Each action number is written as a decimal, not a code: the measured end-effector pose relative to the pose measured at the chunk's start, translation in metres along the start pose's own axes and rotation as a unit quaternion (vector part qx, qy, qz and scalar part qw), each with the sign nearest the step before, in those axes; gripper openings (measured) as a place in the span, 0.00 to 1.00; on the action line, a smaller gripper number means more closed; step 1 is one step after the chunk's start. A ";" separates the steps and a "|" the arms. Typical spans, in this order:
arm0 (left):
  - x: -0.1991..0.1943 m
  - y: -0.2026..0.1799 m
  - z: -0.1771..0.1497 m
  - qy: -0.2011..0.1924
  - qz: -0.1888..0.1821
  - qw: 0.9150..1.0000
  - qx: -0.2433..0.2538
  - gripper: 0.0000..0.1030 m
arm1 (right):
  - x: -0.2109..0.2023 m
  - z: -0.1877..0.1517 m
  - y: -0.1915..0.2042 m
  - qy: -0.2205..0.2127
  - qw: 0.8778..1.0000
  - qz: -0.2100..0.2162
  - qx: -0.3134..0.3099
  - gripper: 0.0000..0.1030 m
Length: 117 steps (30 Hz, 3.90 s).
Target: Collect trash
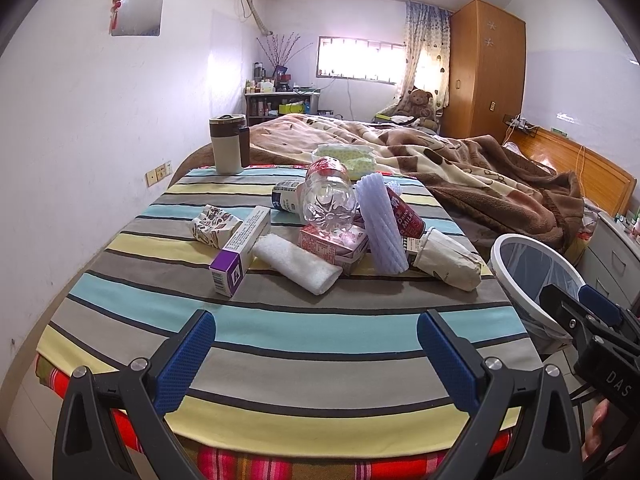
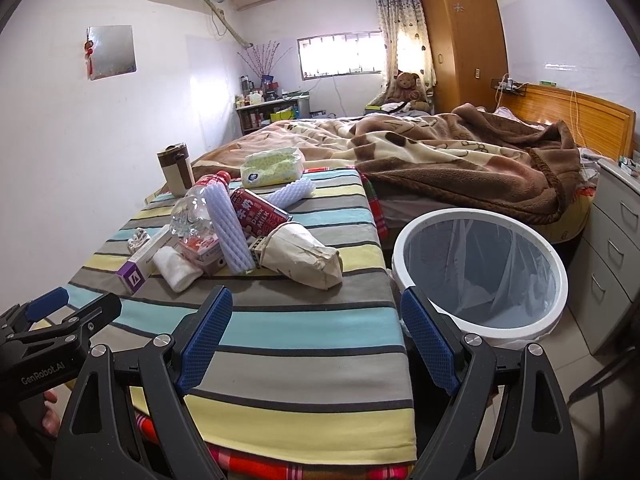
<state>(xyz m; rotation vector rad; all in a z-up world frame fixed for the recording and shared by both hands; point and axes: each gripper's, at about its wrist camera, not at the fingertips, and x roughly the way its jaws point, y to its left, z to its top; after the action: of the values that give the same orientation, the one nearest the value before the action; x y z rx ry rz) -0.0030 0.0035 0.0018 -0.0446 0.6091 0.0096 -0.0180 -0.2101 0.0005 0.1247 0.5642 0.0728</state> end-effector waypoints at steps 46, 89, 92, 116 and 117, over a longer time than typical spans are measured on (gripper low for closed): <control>0.010 0.006 0.001 0.012 -0.004 1.000 -0.008 1.00 | 0.010 0.002 -0.003 0.012 1.000 -0.002 -0.003 0.85; 0.179 0.061 0.046 0.171 -0.041 0.971 -0.164 0.84 | 0.129 0.032 0.000 0.143 0.975 0.114 -0.125 0.62; 0.180 0.060 0.048 0.171 -0.029 0.972 -0.161 0.68 | 0.126 0.030 0.001 0.143 0.974 0.115 -0.130 0.58; 0.136 0.054 0.032 0.132 -0.098 0.976 -0.144 0.15 | 0.099 0.020 -0.007 0.105 0.985 0.118 -0.066 0.36; 0.133 0.052 0.032 0.128 -0.097 0.977 -0.142 0.15 | 0.096 0.021 -0.007 0.101 0.986 0.119 -0.063 0.36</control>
<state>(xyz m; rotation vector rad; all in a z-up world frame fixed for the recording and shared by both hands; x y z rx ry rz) 0.1235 0.0561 -0.0506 -0.3863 0.8567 -0.0999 0.0744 -0.2090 -0.0340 0.0619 0.7435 0.3564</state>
